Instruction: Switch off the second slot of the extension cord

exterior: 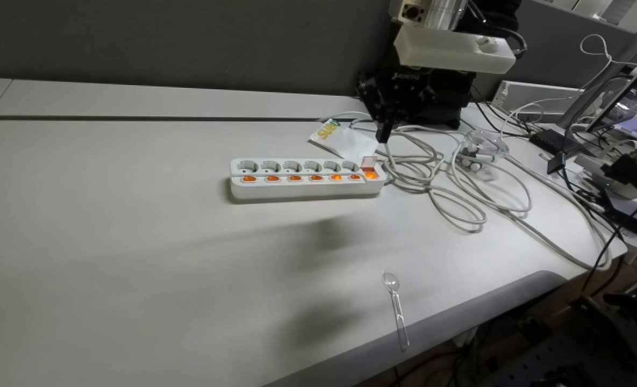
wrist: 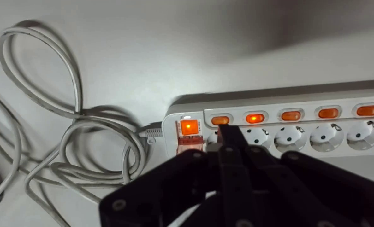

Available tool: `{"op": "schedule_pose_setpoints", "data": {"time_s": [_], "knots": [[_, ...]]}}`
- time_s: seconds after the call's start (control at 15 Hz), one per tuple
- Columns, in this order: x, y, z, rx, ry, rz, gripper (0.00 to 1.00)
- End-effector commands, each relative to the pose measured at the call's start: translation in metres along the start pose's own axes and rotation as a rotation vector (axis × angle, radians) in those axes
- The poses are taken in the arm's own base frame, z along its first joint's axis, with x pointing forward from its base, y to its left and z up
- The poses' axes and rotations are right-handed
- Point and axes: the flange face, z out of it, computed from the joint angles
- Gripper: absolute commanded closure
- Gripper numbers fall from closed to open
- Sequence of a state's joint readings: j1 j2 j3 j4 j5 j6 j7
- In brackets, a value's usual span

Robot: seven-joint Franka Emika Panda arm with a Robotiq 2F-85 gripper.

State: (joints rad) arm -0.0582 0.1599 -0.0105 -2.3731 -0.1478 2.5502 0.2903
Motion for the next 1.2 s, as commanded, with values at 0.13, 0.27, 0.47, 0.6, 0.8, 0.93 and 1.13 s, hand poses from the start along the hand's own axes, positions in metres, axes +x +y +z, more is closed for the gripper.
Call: {"op": "schedule_pose_setpoints", "data": {"time_s": [0.13,0.27,0.47,0.6,0.8,0.93,1.13], "knots": [[0.011,-0.013,0.036,0.016,-0.067,-0.034,1.0],[0.013,-0.019,0.048,0.022,-0.087,-0.054,1.0],[0.015,-0.028,0.062,0.029,-0.111,-0.08,1.0],[0.016,-0.033,0.07,0.027,-0.121,-0.094,1.0],[0.017,-0.038,0.08,0.029,-0.135,-0.104,1.0],[0.018,-0.039,0.085,0.027,-0.139,-0.107,1.0],[0.022,-0.04,0.09,0.02,-0.121,-0.107,1.0]]}}
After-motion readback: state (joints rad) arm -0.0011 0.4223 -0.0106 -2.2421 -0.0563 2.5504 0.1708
